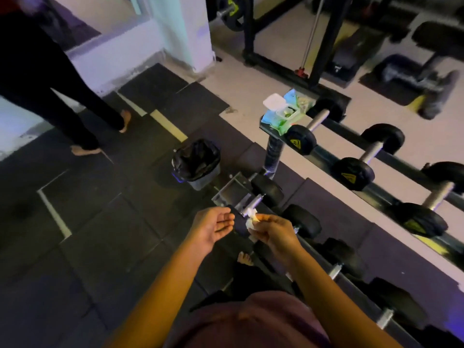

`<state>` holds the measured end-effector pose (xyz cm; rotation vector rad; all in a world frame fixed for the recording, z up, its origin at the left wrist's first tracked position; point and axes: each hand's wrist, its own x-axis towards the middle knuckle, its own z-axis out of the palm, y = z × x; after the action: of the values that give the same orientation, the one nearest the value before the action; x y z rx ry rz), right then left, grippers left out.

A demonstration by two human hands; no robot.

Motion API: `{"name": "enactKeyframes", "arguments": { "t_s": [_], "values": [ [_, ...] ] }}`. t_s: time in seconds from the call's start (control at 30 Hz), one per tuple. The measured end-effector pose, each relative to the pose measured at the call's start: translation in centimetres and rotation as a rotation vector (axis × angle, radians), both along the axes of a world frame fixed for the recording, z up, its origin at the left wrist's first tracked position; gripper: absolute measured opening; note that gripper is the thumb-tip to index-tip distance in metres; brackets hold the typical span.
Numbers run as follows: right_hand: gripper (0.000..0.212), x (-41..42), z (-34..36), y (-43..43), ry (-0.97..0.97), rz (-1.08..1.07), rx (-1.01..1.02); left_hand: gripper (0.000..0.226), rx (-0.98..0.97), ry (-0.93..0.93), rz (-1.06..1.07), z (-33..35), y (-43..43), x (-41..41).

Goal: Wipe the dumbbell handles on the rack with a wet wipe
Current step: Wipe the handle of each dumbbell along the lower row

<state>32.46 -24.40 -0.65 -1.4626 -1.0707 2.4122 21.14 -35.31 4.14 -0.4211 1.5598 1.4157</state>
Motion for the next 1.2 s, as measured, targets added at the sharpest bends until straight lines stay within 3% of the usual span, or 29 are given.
{"name": "enactKeyframes", "arguments": {
  "t_s": [0.23,0.6,0.73,0.93,1.2],
  "values": [
    [0.013,-4.7,-0.7,2.8,-0.02,-0.171,0.008,0.011,-0.053,0.041,-0.256,-0.7,5.0,-7.1],
    [0.021,-7.8,-2.3,1.2,-0.241,-0.491,0.191,0.011,-0.046,0.108,-0.736,-5.8,9.3,-14.0],
    [0.018,-8.7,-4.4,0.4,-0.268,-0.613,0.188,0.011,-0.053,0.144,-0.822,-7.8,9.6,-15.2],
    [0.015,-9.8,-10.4,-1.0,-0.353,-0.643,0.189,0.014,-0.118,0.219,-0.862,-13.5,9.8,-15.4],
    [0.016,-10.6,-22.8,-0.9,-0.511,-0.567,0.315,0.013,-0.182,0.491,-0.946,-26.0,11.2,-13.7]
  ]
}}
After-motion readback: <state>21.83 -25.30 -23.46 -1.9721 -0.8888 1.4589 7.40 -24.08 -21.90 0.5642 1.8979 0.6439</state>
